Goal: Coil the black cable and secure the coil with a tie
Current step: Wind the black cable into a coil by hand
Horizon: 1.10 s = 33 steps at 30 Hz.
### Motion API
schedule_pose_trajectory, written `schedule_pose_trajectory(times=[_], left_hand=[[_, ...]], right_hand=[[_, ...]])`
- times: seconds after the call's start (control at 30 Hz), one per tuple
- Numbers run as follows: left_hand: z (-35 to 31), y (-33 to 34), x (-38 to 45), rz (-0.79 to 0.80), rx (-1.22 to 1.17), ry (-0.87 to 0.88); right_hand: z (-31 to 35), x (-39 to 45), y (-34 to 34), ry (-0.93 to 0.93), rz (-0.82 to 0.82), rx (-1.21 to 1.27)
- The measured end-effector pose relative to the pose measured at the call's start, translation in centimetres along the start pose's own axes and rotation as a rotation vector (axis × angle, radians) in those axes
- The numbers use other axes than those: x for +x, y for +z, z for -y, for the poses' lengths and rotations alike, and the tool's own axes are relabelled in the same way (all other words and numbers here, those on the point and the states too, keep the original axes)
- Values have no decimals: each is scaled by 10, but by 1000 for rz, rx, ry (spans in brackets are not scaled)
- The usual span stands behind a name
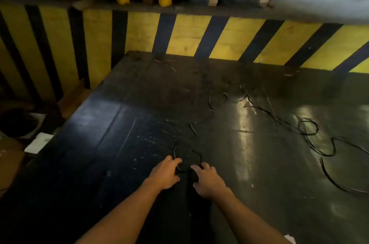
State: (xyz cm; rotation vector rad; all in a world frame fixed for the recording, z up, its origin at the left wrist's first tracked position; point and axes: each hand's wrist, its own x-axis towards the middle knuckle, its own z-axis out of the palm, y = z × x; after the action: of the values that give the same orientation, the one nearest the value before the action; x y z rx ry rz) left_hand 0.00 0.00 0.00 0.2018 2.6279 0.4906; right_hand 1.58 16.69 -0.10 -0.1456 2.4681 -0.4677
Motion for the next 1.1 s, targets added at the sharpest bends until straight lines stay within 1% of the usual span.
schedule_pose_trajectory(times=[0.07,0.13,0.23,0.33,0.37,0.4,0.47,0.53,0.57,0.6,0.7,0.73,0.77,0.83,0.87,0.9,0.97,1.03,1.1], left_hand=[[1,1,10,-13,-23,-6],[1,1,16,29,-25,-9],[-4,-2,24,141,-12,31],[-17,-11,27,126,-87,80],[-23,-15,25,100,-130,100],[-28,-19,24,74,-172,125],[-43,-29,19,39,-250,182],[-62,-40,15,4,-318,254],[-73,-46,13,-18,-350,290],[-83,-52,11,-32,-382,321],[-107,-77,4,-19,-521,383],[-111,-90,1,-81,-553,390],[-114,-107,-1,-206,-568,378],[-119,-147,-6,-507,-585,347],[-124,-169,-10,-595,-587,355],[-131,-189,-16,-613,-582,383],[-150,-219,-28,-503,-532,450],[-167,-236,-39,-315,-515,495],[-179,-245,-50,-110,-556,491]], right_hand=[[4,5,3,10,-74,-103],[2,7,6,24,-123,-116],[-8,8,5,81,-137,-65],[-30,6,-1,103,-168,77],[-36,4,-7,139,-198,178],[-42,2,-15,185,-246,343],[-46,0,-39,242,-384,792],[-43,-6,-72,175,-490,1151],[-39,-12,-90,108,-516,1234],[-33,-19,-108,26,-539,1266],[-17,-46,-157,-191,-643,1172],[-14,-58,-171,-253,-678,1125],[-11,-70,-184,-310,-700,1087],[-10,-96,-207,-419,-709,1047],[-9,-109,-217,-470,-705,1019],[-8,-121,-226,-514,-699,982],[-3,-142,-242,-592,-709,900],[2,-159,-256,-642,-745,810],[4,-172,-268,-667,-796,729]])
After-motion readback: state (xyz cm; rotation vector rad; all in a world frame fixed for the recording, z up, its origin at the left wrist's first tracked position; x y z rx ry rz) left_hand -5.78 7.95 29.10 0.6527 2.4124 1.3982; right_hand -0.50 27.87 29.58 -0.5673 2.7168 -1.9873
